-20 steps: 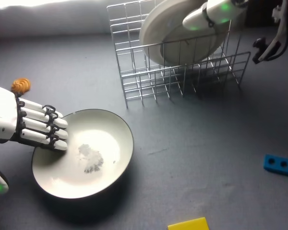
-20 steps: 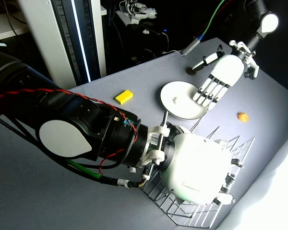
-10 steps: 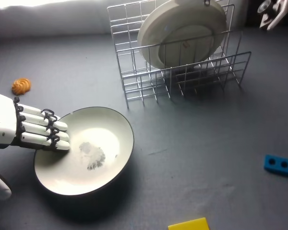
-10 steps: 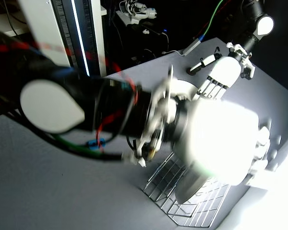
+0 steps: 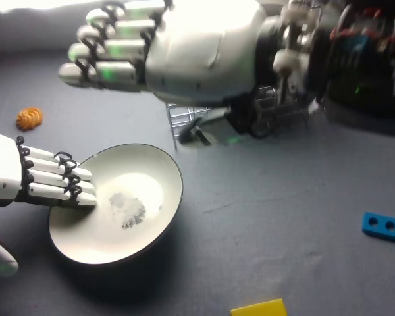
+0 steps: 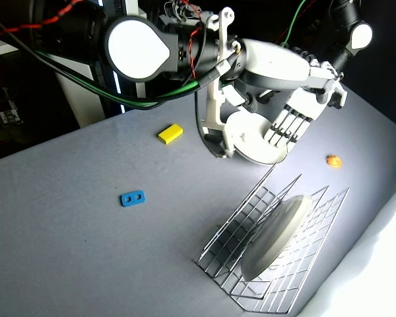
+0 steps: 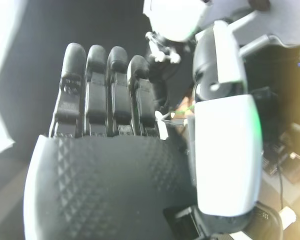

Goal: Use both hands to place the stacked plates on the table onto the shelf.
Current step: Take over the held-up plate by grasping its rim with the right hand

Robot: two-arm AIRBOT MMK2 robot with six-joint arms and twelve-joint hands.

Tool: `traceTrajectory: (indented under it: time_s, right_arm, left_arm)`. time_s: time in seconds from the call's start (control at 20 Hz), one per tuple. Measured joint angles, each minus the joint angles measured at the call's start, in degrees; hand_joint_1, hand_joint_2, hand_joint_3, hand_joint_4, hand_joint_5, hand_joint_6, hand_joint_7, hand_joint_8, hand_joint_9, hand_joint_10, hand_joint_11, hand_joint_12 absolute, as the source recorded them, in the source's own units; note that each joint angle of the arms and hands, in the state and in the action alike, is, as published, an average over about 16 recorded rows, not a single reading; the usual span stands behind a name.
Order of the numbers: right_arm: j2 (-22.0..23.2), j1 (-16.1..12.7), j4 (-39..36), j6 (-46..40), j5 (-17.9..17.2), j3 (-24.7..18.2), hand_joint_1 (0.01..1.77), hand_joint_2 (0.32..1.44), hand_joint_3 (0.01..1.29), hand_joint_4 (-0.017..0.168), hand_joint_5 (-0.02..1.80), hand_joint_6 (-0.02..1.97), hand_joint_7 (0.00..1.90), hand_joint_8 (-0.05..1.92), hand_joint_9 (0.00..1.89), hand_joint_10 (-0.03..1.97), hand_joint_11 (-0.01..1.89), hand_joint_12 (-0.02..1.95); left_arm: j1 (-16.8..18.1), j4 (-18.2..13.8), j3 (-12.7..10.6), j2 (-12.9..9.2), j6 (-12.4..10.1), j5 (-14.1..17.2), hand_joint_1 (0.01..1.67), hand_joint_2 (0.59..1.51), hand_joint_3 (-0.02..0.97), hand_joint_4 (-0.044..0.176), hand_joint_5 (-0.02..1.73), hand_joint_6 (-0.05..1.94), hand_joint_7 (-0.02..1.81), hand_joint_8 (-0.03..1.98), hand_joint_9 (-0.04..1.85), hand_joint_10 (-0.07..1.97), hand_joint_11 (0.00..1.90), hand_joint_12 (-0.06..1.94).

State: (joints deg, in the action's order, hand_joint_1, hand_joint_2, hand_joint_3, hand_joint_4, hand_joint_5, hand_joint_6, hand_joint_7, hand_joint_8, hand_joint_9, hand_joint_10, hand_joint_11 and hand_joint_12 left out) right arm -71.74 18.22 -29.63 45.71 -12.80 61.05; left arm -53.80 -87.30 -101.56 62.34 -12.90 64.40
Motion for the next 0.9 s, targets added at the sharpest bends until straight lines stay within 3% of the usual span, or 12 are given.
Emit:
traceTrajectory:
  time_s: [0.4,0.9]
  right_arm:
    - [-3.73,6.34,3.88,5.85,4.98,-1.15,1.21,0.94,0.01,0.004,0.02,0.03,0.02,0.02,0.02,0.00,0.01,0.02]
    - [-10.40,9.67,4.48,7.10,8.75,4.69,1.19,0.98,0.01,0.004,0.02,0.03,0.02,0.02,0.02,0.00,0.01,0.00]
  left_arm:
    - [-3.65,5.46,-3.59,1.97,-4.16,2.89,0.02,1.102,0.022,-0.005,0.03,-0.01,0.00,-0.01,-0.03,-0.06,0.02,-0.01]
    - [-7.63,11.77,-10.33,5.68,-9.67,8.12,0.02,1.105,0.022,-0.002,0.03,0.01,0.02,0.01,-0.03,-0.06,0.02,-0.04]
